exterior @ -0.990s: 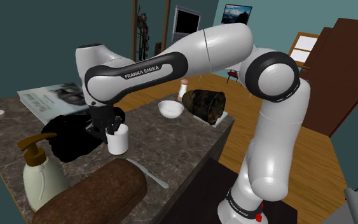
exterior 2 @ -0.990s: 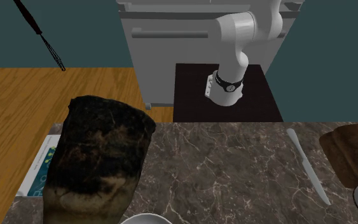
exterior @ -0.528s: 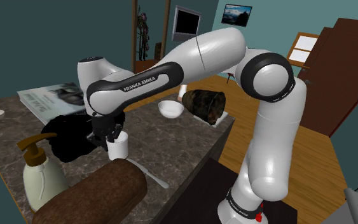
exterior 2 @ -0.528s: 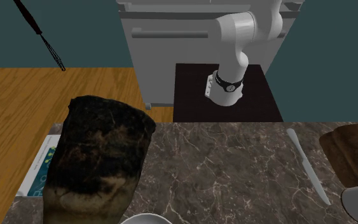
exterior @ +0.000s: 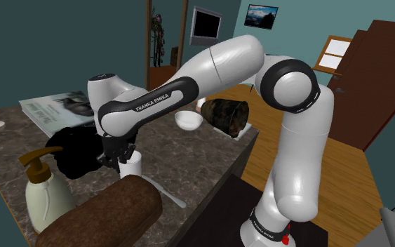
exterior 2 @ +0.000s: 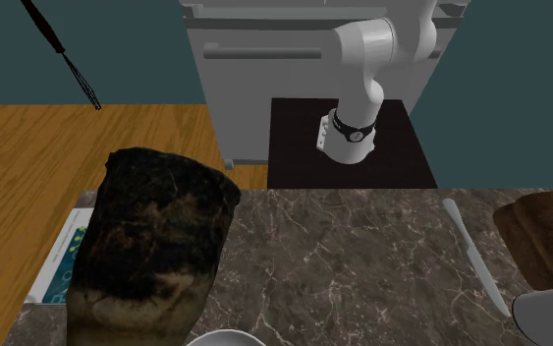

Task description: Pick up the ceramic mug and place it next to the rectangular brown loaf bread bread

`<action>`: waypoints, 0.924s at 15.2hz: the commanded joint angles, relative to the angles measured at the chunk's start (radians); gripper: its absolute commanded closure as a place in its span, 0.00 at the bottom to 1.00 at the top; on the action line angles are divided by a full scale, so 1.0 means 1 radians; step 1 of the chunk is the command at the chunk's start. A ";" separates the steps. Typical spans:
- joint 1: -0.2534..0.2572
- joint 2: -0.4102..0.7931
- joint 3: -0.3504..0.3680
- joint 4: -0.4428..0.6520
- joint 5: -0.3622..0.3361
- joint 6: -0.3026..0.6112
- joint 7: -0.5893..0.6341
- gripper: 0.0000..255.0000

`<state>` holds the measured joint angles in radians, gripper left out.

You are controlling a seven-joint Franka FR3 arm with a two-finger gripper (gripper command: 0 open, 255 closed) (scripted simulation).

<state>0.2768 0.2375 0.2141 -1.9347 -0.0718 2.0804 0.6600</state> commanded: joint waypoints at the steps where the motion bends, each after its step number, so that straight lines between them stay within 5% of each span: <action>1: 0.000 0.001 0.000 0.000 0.000 0.001 0.000 1.00; 4: 0.000 0.001 0.000 0.000 0.000 0.001 0.000 1.00; 5: 0.000 0.001 0.000 0.000 0.000 0.001 0.000 0.00; 10: 0.000 0.001 0.000 0.000 0.000 0.001 0.000 0.00; 14: -0.001 -0.037 0.004 0.082 0.012 -0.118 -0.008 0.00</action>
<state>0.2751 0.2106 0.2160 -1.8719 -0.0632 1.9935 0.6518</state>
